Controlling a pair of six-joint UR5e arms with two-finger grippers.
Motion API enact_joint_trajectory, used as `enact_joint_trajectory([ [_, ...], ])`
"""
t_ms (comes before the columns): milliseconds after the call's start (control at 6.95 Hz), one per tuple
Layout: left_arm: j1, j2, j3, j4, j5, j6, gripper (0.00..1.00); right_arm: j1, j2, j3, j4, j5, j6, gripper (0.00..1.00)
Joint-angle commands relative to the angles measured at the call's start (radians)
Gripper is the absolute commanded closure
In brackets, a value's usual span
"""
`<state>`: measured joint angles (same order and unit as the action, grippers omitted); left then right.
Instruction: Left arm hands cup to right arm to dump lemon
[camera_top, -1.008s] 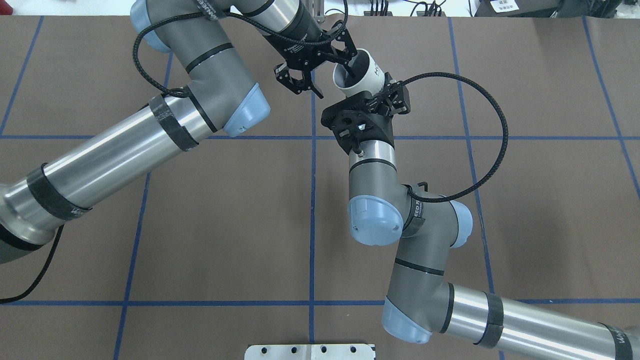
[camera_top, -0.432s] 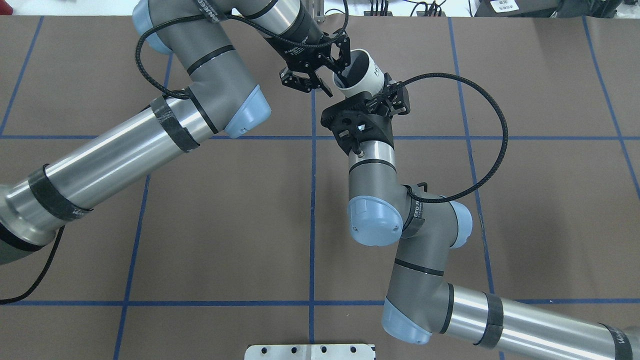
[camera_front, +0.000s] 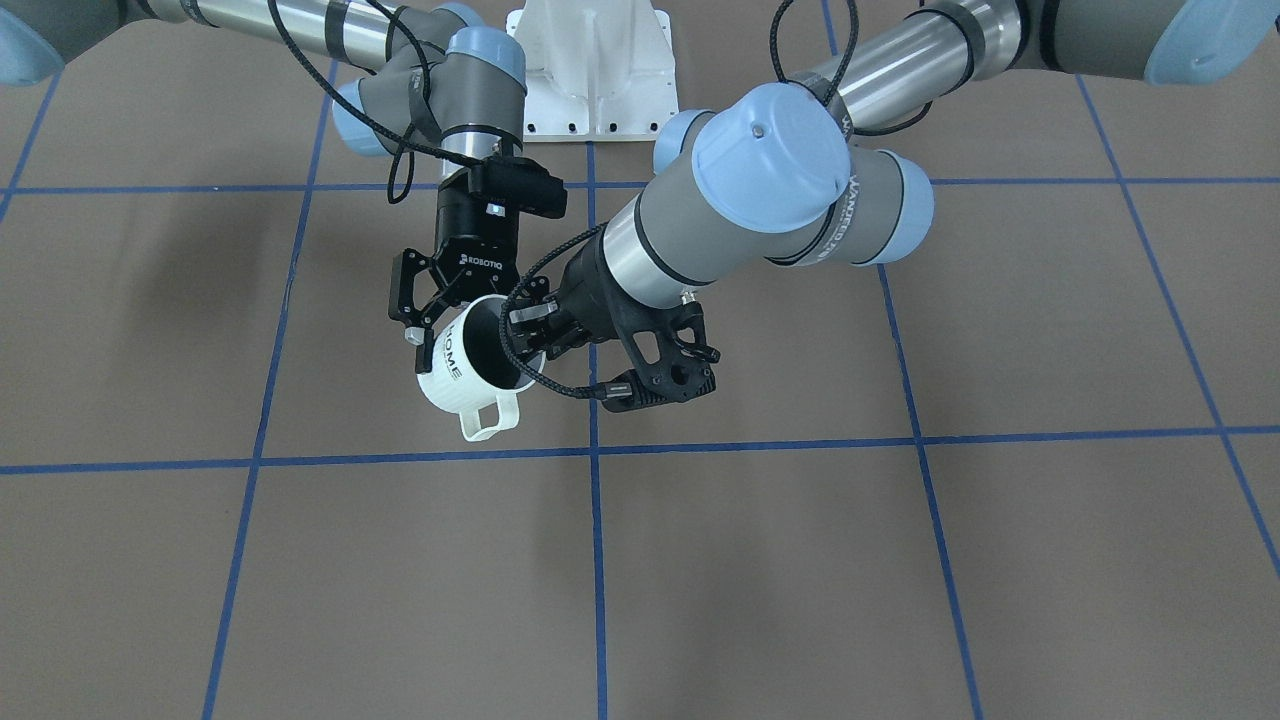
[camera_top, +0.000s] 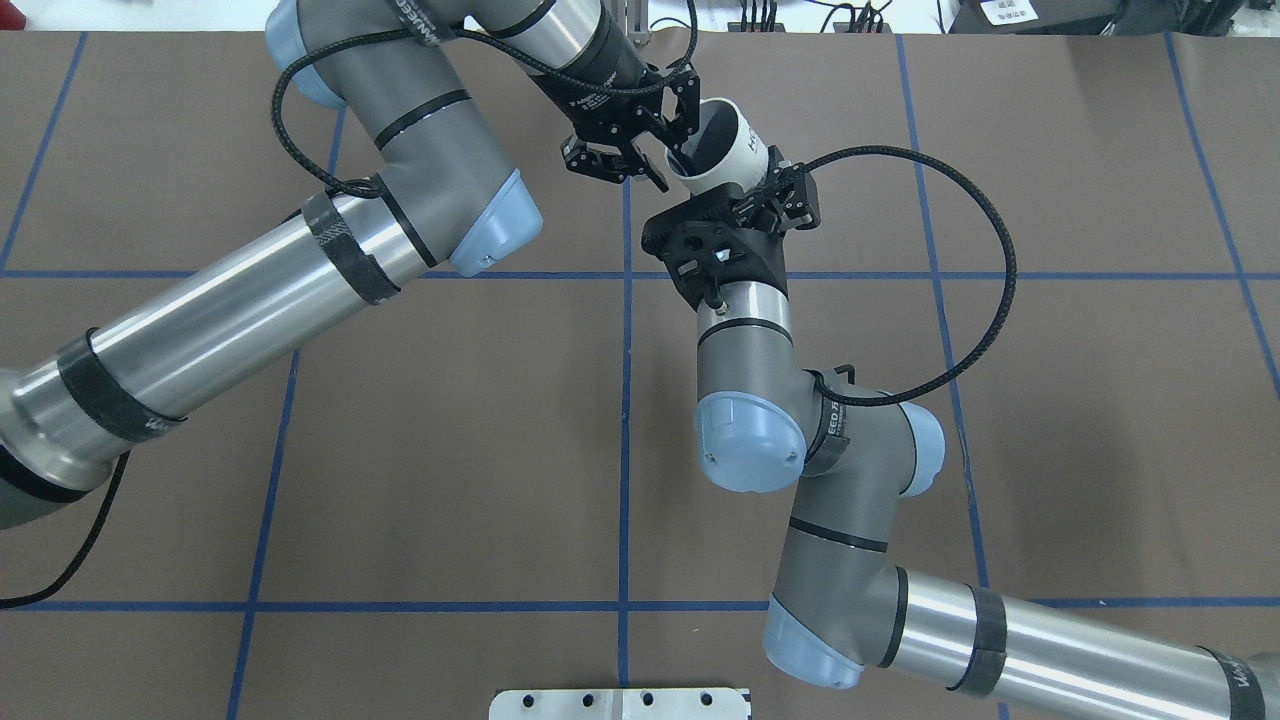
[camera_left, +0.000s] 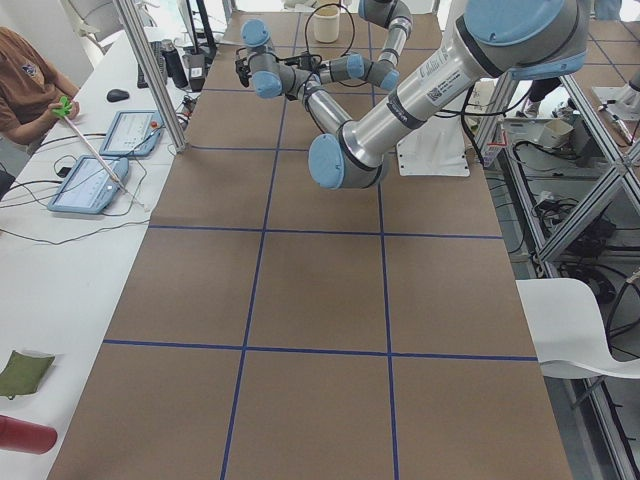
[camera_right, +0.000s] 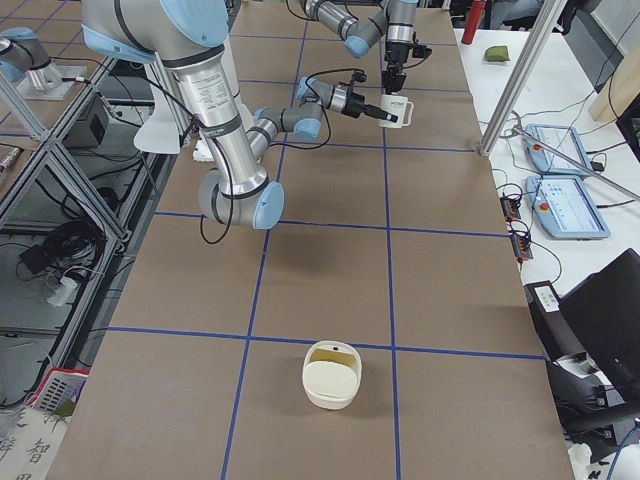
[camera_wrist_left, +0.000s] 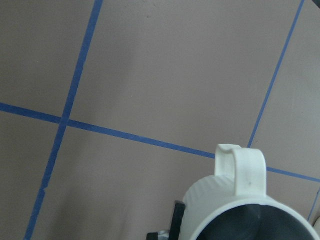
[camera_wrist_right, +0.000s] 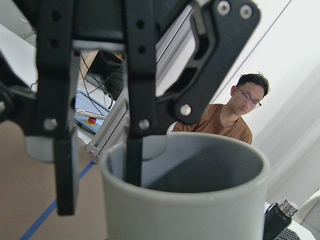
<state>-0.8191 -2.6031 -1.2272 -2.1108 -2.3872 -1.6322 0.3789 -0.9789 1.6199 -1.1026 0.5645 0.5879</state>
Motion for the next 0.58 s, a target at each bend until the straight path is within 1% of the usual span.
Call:
enact_joint_trajectory([
  [0,0.0,-0.002,0.0,0.0,0.009,0.0,0.67,0.0,-0.001,0.0,0.0,0.0,0.001,0.78],
  [144,0.0,-0.002,0.0,0.002,0.011,0.0,0.82,-0.002,-0.001,0.0,0.0,0.0,0.001,0.78],
  [288,-0.002,-0.002,0.0,0.003,0.01,-0.003,1.0,-0.002,0.005,0.003,0.001,0.0,0.003,0.01],
  [432,-0.002,-0.002,0.0,0.003,0.009,0.0,1.0,0.0,0.008,0.003,0.0,0.002,0.003,0.0],
])
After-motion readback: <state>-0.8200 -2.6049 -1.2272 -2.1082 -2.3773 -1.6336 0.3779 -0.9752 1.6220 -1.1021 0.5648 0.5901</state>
